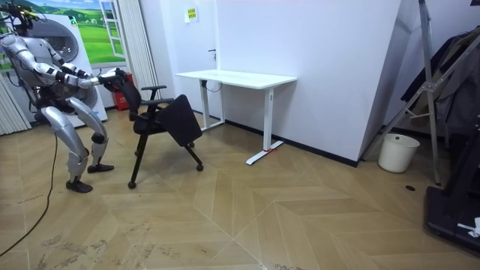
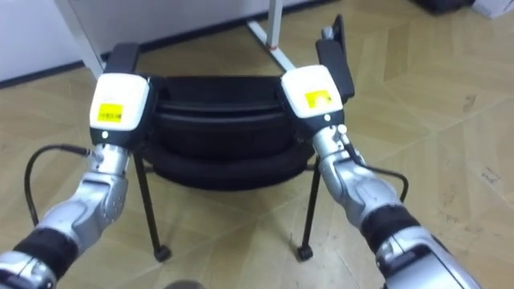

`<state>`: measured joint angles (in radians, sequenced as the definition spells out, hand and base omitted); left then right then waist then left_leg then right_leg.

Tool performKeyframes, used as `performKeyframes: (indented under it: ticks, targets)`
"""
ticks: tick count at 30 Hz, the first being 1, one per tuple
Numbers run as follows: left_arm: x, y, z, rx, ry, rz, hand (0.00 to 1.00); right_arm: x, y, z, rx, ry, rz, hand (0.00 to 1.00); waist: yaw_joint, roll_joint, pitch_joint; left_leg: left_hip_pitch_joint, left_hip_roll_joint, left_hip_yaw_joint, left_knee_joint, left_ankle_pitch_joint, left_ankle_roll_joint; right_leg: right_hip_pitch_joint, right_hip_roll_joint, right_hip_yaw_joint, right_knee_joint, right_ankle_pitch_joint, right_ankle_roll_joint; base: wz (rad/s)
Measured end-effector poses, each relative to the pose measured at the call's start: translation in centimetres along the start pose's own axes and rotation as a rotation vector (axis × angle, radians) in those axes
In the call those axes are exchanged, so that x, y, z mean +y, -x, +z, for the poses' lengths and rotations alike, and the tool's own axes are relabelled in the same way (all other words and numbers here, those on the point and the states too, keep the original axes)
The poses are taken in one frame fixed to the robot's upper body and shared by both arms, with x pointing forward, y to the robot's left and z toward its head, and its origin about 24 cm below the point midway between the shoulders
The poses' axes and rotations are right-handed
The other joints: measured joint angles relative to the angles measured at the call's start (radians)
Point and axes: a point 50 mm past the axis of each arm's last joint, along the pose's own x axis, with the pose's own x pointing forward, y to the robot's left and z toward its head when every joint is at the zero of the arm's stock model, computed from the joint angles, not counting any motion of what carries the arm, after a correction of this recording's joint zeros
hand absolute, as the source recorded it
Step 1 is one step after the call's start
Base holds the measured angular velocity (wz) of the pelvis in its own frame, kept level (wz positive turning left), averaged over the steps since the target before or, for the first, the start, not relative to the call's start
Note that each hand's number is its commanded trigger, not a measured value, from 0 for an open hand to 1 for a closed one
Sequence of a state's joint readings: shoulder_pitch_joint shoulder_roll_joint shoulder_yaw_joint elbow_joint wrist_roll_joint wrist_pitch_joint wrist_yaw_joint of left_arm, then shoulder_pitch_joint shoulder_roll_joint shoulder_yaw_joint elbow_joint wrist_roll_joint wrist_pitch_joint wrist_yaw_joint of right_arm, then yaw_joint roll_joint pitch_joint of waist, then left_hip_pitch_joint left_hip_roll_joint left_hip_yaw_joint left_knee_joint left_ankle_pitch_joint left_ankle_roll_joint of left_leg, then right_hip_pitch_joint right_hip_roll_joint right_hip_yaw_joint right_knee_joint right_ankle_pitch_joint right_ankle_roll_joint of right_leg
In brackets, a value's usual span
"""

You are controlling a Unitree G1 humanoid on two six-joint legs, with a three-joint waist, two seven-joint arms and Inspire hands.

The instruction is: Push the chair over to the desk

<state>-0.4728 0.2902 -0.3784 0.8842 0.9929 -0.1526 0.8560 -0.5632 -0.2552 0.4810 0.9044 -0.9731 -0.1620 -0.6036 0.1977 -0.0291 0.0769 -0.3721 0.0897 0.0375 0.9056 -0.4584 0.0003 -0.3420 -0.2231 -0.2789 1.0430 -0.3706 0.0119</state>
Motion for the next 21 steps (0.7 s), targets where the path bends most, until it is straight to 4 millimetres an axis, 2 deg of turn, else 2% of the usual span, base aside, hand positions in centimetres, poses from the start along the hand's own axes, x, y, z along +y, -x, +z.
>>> performKeyframes:
  ticks: [2,3,4,5,6,7,8,9,10,11,13,15,17,19,21]
  targets:
    - [0.3,-0.4,0.0,-0.010,0.001,0.005,1.00,-0.1,-0.1,0.0,0.006,-0.002,-0.014,1.00,-0.001,0.006,0.0036,-0.001,0.004,-0.014,0.009,-0.007,-0.006,-0.033,0.016,0.004,0.028,0.034,0.003,-0.15]
    - [0.4,-0.5,-0.2,-0.010,-0.002,0.011,1.00,-0.2,-0.2,0.1,0.007,-0.007,-0.022,1.00,0.006,0.016,0.0110,-0.001,0.009,-0.026,0.010,-0.009,-0.005,-0.066,0.034,0.034,0.032,0.025,0.016,-0.22]
    - [0.4,-0.4,-0.4,-0.003,-0.006,0.017,1.00,-0.2,-0.4,0.5,0.002,-0.014,-0.024,1.00,0.013,0.015,0.0107,0.000,0.011,-0.044,0.008,-0.013,-0.012,-0.098,0.059,0.054,-0.025,0.003,0.019,-0.19]
    - [0.5,-0.4,-0.6,-0.004,-0.009,0.018,1.00,-0.2,-0.4,0.6,0.001,-0.018,-0.024,1.00,0.013,0.017,0.0117,0.000,0.012,-0.055,0.008,-0.014,-0.015,-0.112,0.066,0.058,-0.064,0.002,0.019,0.06]
    - [0.6,-0.4,-0.8,-0.009,-0.014,0.016,1.00,0.0,-0.4,0.8,0.000,-0.025,-0.023,1.00,0.012,0.015,0.0106,0.007,0.019,-0.079,0.008,-0.019,-0.028,-0.134,0.081,0.070,-0.168,0.013,0.015,0.41]
    - [0.5,-0.3,-1.0,-0.012,-0.022,0.002,1.00,0.4,-0.2,1.2,0.003,-0.042,-0.010,1.00,0.002,0.011,0.0086,0.021,0.028,-0.103,0.009,-0.028,-0.047,-0.136,0.087,0.086,-0.254,0.058,0.016,0.58]
    - [0.4,-0.2,-1.1,-0.014,-0.026,-0.010,1.00,0.8,0.1,1.4,0.007,-0.052,-0.001,1.00,-0.003,0.005,0.0040,0.025,0.034,-0.112,0.010,-0.032,-0.055,-0.131,0.087,0.083,-0.265,0.079,0.019,0.68]
    - [0.4,0.0,-1.2,-0.019,-0.032,-0.021,1.00,1.2,0.4,1.6,0.018,-0.064,0.008,1.00,-0.005,-0.018,-0.0153,0.023,0.042,-0.120,0.013,-0.037,-0.079,-0.122,0.099,0.072,-0.256,0.092,0.007,0.58]
    - [0.5,-0.1,-1.2,-0.022,-0.034,-0.013,1.00,1.0,0.3,1.6,0.021,-0.065,0.004,1.00,-0.003,-0.019,-0.0160,0.024,0.061,-0.132,0.012,-0.040,-0.098,-0.116,0.124,0.071,-0.253,0.102,-0.011,0.40]
    - [0.5,-0.2,-1.2,-0.015,-0.032,-0.007,1.00,0.7,-0.1,1.6,0.016,-0.060,0.004,1.00,0.000,-0.016,-0.0170,0.027,0.073,-0.133,0.006,-0.040,-0.117,-0.115,0.134,0.067,-0.253,0.120,-0.037,0.16]
    - [0.4,-0.2,-1.1,0.005,-0.028,-0.006,1.00,0.3,-0.5,1.5,0.008,-0.053,0.016,1.00,0.000,-0.014,-0.0170,0.037,0.075,-0.135,-0.024,-0.035,-0.130,-0.115,0.136,0.062,-0.253,0.125,-0.055,0.08]
    - [0.5,0.0,-1.0,0.013,-0.022,0.004,1.00,0.0,-0.7,1.4,0.001,-0.046,0.014,1.00,0.000,-0.022,-0.0137,0.047,0.076,-0.135,-0.056,-0.025,-0.140,-0.116,0.136,0.061,-0.254,0.118,-0.067,0.09]
    - [0.6,0.1,-0.9,0.022,-0.024,0.025,1.00,-0.3,-0.8,1.3,-0.007,-0.040,0.006,1.00,0.003,-0.023,-0.0146,0.054,0.083,-0.135,-0.074,-0.018,-0.142,-0.117,0.144,0.054,-0.251,0.107,-0.078,-0.02]
    - [0.8,0.4,-1.0,0.030,-0.029,0.038,1.00,-0.4,-1.0,1.4,-0.016,-0.042,0.012,1.00,0.026,-0.034,-0.0139,0.088,0.096,-0.118,-0.097,-0.019,-0.149,-0.117,0.161,0.063,-0.233,0.083,-0.088,-0.17]
    - [0.6,0.8,-1.2,0.041,-0.029,0.028,1.00,-0.1,-0.9,1.7,-0.022,-0.049,0.036,1.00,0.028,-0.040,-0.0127,0.130,0.099,-0.120,-0.122,-0.019,-0.151,-0.093,0.167,0.067,-0.225,0.057,-0.096,-0.05]
